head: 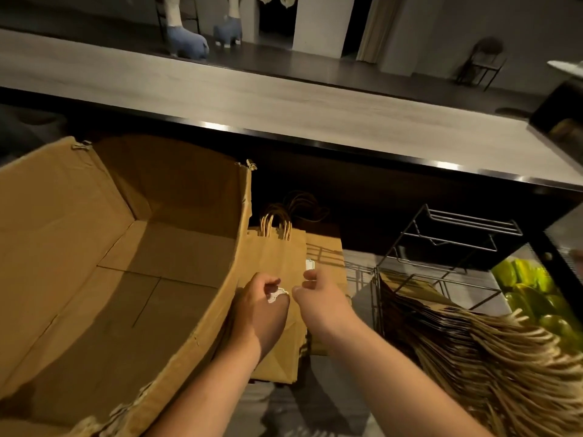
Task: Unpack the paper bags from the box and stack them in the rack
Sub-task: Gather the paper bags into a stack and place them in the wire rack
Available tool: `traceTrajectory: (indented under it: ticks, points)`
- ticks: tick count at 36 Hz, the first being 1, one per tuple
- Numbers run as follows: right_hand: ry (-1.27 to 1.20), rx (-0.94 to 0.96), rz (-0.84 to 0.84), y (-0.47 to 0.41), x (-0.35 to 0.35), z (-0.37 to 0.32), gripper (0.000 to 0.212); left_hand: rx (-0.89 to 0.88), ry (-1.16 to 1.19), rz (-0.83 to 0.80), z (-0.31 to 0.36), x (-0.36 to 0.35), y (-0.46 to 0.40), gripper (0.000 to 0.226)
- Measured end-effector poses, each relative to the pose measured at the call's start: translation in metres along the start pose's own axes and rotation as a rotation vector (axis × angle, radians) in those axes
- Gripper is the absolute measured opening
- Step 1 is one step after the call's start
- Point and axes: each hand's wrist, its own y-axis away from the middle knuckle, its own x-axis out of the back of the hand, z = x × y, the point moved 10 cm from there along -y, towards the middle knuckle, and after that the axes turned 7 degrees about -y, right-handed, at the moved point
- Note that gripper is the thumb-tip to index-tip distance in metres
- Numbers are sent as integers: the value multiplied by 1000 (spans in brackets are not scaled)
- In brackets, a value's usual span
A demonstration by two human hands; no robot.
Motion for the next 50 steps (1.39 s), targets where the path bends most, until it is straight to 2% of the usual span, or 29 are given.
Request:
traceTrajectory:
  ticks: [3,8,15,18,21,23,30,38,44,50]
  points:
    - [-78,-50,14,-8,-6,21,50,6,-3,83,-6,7,-6,23]
    - [-123,-82,59,-21,-5,43,50,-75,-153,142,-3,8,-2,25]
    - [-175,-126,85,-35,-9,58,50,-147,-414,155,0,5,-2,54]
    - [-203,-124,54,-40,-16,61,44,-72,-479,123,-9,2,-5,70]
    - [-253,-132,50,-43,-20,65,27,59,-490,54,-24,-1,-9,88]
    - [-249,-148,56,-45,-22,69,27,95,-522,23,-28,-3,-11,93]
    - [-252,-167,50,-47,-24,73,36,157,-379,40,-32,0,-19,74]
    - [-228,-212,94,-51,-12,82,49,113,-421,-58,-20,-16,-6,52]
    - [-252,-231,142,-57,-4,87,61,50,-434,-158,-4,-32,6,46]
    - [-251,-198,187,-63,-1,90,57,55,-425,-154,0,-31,4,43]
